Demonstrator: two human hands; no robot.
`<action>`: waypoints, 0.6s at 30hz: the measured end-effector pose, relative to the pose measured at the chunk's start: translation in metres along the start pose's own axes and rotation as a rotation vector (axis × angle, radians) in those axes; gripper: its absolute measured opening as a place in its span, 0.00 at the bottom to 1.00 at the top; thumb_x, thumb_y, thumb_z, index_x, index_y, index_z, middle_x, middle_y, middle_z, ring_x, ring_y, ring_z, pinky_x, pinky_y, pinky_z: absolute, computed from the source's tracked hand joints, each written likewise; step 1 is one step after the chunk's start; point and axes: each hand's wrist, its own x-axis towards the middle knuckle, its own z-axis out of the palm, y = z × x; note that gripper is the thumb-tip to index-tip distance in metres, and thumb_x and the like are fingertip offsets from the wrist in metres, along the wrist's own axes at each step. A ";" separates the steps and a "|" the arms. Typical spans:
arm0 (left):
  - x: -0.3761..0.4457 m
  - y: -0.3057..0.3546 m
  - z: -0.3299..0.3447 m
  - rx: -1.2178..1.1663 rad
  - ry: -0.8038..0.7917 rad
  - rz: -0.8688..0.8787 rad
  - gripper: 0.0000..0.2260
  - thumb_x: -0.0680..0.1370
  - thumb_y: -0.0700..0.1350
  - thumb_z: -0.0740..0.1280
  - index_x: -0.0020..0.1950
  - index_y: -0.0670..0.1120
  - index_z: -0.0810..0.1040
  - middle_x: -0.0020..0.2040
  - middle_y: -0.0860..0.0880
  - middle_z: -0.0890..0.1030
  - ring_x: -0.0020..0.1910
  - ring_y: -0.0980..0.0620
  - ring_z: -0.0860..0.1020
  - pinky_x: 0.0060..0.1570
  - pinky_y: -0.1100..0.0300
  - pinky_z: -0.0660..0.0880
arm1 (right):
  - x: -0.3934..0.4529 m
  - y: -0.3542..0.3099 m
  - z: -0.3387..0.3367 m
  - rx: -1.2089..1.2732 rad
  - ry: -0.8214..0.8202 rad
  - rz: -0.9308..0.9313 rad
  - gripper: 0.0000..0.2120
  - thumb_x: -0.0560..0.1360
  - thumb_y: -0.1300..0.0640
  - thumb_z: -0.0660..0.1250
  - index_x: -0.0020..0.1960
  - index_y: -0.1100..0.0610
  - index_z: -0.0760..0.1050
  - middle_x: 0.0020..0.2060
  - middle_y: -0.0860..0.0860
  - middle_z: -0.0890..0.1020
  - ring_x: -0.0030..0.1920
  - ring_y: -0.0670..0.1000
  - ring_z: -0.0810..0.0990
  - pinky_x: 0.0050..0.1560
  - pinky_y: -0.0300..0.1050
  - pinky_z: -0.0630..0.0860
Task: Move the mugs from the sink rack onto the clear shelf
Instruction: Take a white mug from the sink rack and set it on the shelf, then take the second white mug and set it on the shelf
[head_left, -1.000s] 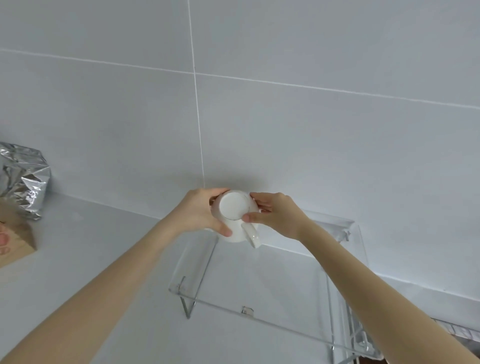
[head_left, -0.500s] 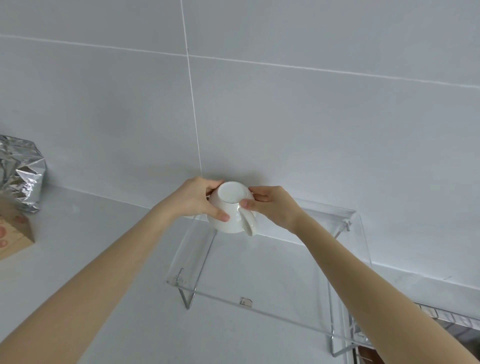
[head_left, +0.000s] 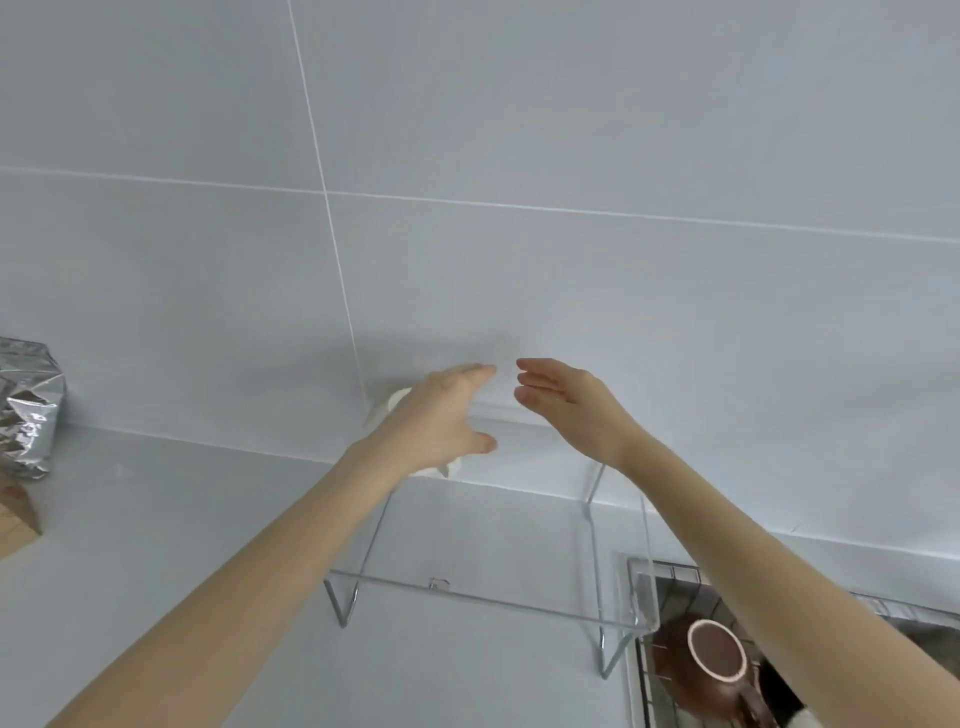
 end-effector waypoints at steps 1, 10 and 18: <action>-0.005 0.020 0.006 -0.038 0.000 0.050 0.34 0.70 0.45 0.71 0.73 0.48 0.61 0.74 0.50 0.64 0.72 0.52 0.63 0.65 0.64 0.61 | -0.016 -0.001 -0.018 -0.007 0.030 -0.018 0.18 0.76 0.56 0.62 0.65 0.53 0.69 0.63 0.53 0.77 0.62 0.49 0.75 0.63 0.41 0.69; -0.047 0.149 0.138 -0.338 -0.246 0.306 0.28 0.69 0.45 0.73 0.67 0.47 0.69 0.66 0.47 0.75 0.65 0.53 0.72 0.60 0.63 0.68 | -0.191 0.081 -0.144 -0.138 0.304 0.161 0.08 0.73 0.60 0.67 0.47 0.48 0.80 0.44 0.42 0.83 0.43 0.33 0.79 0.50 0.29 0.73; -0.064 0.193 0.276 -0.270 -0.447 0.307 0.31 0.68 0.42 0.73 0.69 0.46 0.67 0.68 0.45 0.73 0.67 0.47 0.70 0.66 0.55 0.66 | -0.295 0.212 -0.142 -0.185 0.280 0.549 0.11 0.71 0.60 0.69 0.54 0.56 0.79 0.49 0.51 0.83 0.50 0.48 0.80 0.60 0.46 0.74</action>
